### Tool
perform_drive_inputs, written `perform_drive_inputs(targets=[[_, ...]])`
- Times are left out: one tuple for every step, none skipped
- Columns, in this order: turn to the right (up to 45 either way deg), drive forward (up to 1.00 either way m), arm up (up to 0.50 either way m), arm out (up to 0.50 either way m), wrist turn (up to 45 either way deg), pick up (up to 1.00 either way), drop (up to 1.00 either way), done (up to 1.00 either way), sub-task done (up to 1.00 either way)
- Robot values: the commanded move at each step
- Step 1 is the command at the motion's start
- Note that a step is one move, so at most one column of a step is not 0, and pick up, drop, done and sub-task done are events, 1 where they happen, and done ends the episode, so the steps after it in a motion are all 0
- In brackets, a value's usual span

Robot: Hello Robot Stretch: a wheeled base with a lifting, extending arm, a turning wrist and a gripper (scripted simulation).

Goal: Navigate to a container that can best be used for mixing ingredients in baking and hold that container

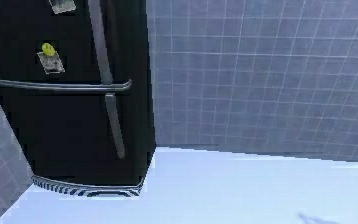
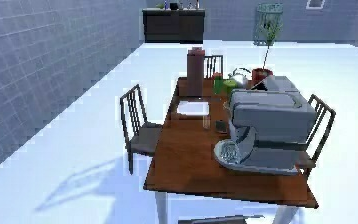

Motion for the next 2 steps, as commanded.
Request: perform_drive_inputs(targets=[[45.0,0.00,0.00,0.00,0.0,0.00,0.00,0.00,0.00],[12.0,0.00,0.00,0.00,0.0,0.00,0.00,0.00,0.00]])
